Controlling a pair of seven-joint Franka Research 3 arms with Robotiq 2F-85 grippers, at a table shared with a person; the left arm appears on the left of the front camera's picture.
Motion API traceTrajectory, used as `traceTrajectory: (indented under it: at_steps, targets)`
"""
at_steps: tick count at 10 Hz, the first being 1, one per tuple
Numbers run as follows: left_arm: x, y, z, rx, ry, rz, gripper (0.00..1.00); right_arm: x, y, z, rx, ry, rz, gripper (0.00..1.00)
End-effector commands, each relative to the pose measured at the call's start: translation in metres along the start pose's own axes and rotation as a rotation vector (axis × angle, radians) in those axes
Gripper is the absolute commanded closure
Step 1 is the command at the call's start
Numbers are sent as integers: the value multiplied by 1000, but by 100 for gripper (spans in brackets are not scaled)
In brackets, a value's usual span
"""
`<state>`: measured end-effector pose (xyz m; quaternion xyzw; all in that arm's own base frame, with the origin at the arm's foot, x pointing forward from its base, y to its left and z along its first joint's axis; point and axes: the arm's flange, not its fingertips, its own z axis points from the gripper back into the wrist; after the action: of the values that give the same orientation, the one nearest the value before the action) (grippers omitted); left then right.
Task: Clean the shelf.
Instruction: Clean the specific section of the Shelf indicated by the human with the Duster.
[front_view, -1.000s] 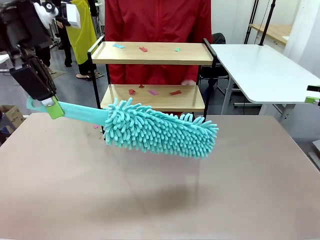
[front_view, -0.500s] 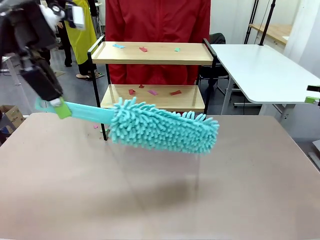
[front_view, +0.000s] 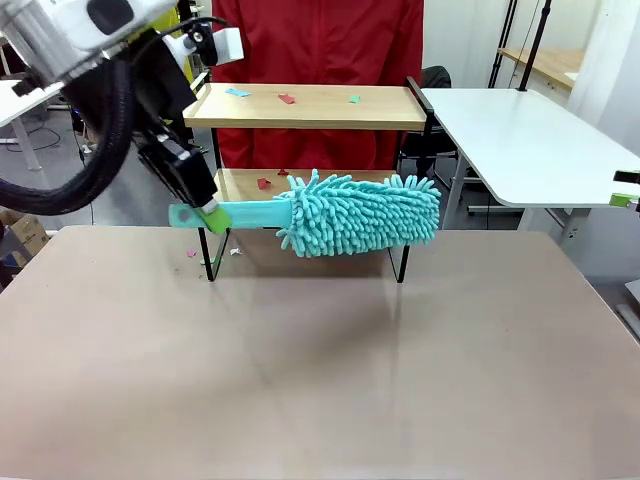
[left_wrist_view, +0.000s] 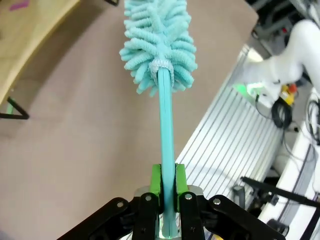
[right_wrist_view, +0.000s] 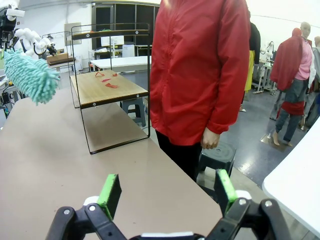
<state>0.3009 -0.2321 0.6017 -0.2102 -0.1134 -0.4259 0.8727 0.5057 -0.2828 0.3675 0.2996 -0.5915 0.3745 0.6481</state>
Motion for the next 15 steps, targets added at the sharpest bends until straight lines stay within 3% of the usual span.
traceTrajectory:
  at_steps: [1, 4, 7, 10, 11, 12, 13, 15]
  targets:
    - [-2, -10, -6, 53, -64, 76, 86, 7, 2, -2, -10, 27, -11, 0]
    - [18, -15, -21, 117, -145, 212, 86, 7, 2, -2, -10, 27, -11, 0]
    - [43, -18, -44, 127, -164, 269, 86, 7, 2, -2, -10, 27, -11, 0]
    - [71, -26, -67, 198, -286, 390, 86, 7, 2, -2, -10, 27, -11, 0]
    - [80, -27, -73, 161, -275, 377, 86, 7, 2, -2, -10, 27, -11, 0]
    - [80, -23, -70, 111, -160, 315, 86, 7, 2, -2, -10, 27, -11, 0]
    - [68, -23, -72, 158, -266, 369, 86, 7, 2, -2, -10, 27, -11, 0]
    - [76, -25, -80, 138, -231, 358, 86, 7, 2, -2, -10, 27, -11, 0]
